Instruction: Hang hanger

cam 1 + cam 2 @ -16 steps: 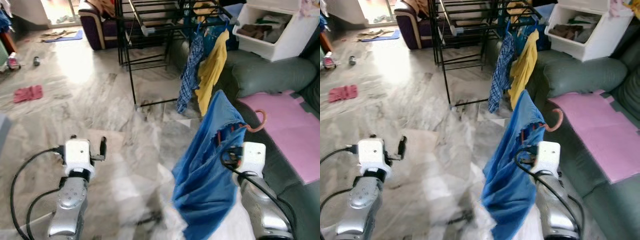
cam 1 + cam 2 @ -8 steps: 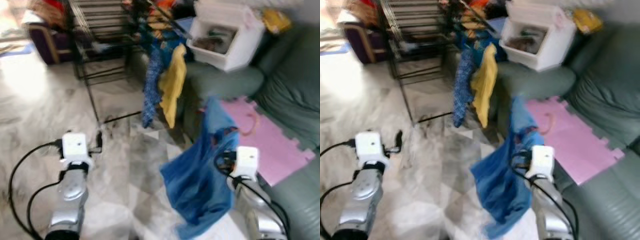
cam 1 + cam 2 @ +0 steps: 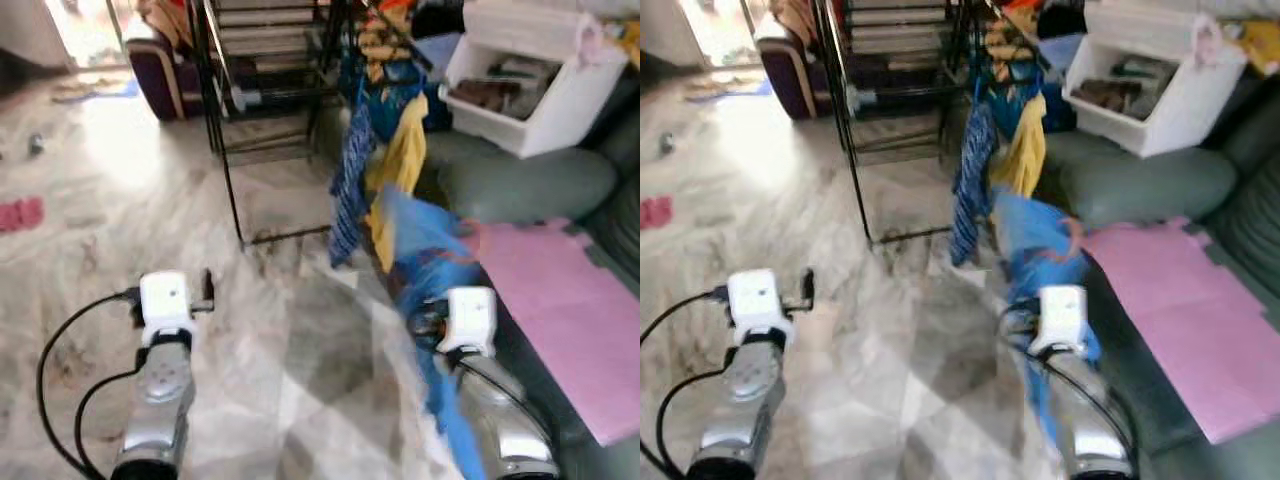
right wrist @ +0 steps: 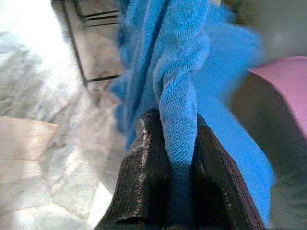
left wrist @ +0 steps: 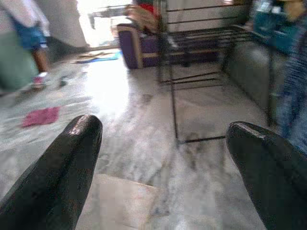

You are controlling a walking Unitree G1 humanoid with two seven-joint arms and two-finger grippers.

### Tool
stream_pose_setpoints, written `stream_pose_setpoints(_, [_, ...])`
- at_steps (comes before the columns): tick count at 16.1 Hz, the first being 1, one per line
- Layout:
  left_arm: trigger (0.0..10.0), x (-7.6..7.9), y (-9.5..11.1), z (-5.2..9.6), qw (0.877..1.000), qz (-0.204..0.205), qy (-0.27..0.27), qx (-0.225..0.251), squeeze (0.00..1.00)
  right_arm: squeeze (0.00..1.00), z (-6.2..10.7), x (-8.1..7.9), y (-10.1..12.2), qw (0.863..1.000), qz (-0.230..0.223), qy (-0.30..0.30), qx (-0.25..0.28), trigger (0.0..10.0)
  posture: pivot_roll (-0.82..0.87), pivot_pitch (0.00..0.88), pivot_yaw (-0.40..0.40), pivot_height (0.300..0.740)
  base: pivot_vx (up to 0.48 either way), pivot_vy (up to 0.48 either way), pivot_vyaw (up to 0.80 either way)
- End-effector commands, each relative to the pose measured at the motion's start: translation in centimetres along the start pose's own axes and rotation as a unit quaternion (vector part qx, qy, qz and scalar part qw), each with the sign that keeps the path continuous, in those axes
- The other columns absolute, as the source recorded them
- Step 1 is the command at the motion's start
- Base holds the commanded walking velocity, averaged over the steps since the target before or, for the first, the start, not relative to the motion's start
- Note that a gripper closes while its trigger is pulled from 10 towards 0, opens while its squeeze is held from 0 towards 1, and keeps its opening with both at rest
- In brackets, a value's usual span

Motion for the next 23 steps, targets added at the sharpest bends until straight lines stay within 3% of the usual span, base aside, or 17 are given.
stream_pose_setpoints(1, [10.0, 1.2, 0.1, 0.0, 1.0, -0.006, -0.009, -0.006, 0.0, 0.0, 0.3, 1.7, 0.5, 1.0, -0.004, -0.023, 0.014, 10.0, 0.02, 0.0, -0.014, 0.74, 0.0, 0.0, 0.0])
stream_pose_setpoints(4, [10.0, 1.2, -0.1, -0.1, 1.0, -0.006, -0.011, -0.007, 0.0, 0.0, 0.2, 0.7, 2.0, 0.999, -0.014, 0.003, 0.051, 10.0, 0.02, 0.0, -0.008, 0.74, 0.0, 0.0, 0.15])
stream_pose_setpoints(8, [10.0, 1.3, -0.1, -0.4, 1.0, -0.007, -0.006, -0.009, 0.0, 0.0, 0.0, -0.4, 2.4, 0.998, -0.002, 0.028, 0.059, 10.0, 0.01, 0.0, -0.007, 0.74, 0.0, 0.0, 0.74])
stream_pose_setpoints(15, [10.0, 2.0, 0.3, -0.5, 0.999, -0.008, -0.041, 0.004, 0.0, 0.0, -0.5, -0.6, 3.1, 0.997, -0.006, 0.032, 0.073, 10.0, 0.02, 0.0, 0.002, 0.74, 0.124, 0.0, 0.65])
stream_pose_setpoints(19, [10.0, 2.2, 0.3, -0.7, 0.999, -0.007, -0.05, 0.001, 0.0, 0.0, -0.9, 0.1, 2.5, 0.998, 0.008, 0.001, 0.054, 10.0, 0.02, 0.0, 0.005, 0.74, 0.324, 0.0, 0.0])
stream_pose_setpoints(20, [10.0, 2.5, 0.3, -0.6, 0.998, -0.006, -0.056, 0.0, 0.0, 0.0, -1.0, 0.9, 2.4, 0.998, 0.011, -0.024, 0.05, 10.0, 0.02, 0.0, 0.006, 0.74, 0.39, 0.0, 0.0])
stream_pose_setpoints(23, [10.0, 2.7, 0.2, -0.5, 0.998, -0.006, -0.059, -0.002, 0.0, 0.0, -1.1, 1.5, 2.3, 0.998, -0.002, -0.035, 0.047, 10.0, 0.02, 0.0, 0.005, 0.74, 0.386, 0.08, 0.0])
Point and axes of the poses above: a point about 5 cm out from each wrist's last joint towards the gripper, its own z axis pointing back from the gripper into the wrist, its own y axis along the axis of the wrist's last joint, x = y × z, the point moved 4 cm from there along -z, pointing out of the wrist towards the gripper, and after that the axes turned 5 degrees about -z, right-handed, at the moved point
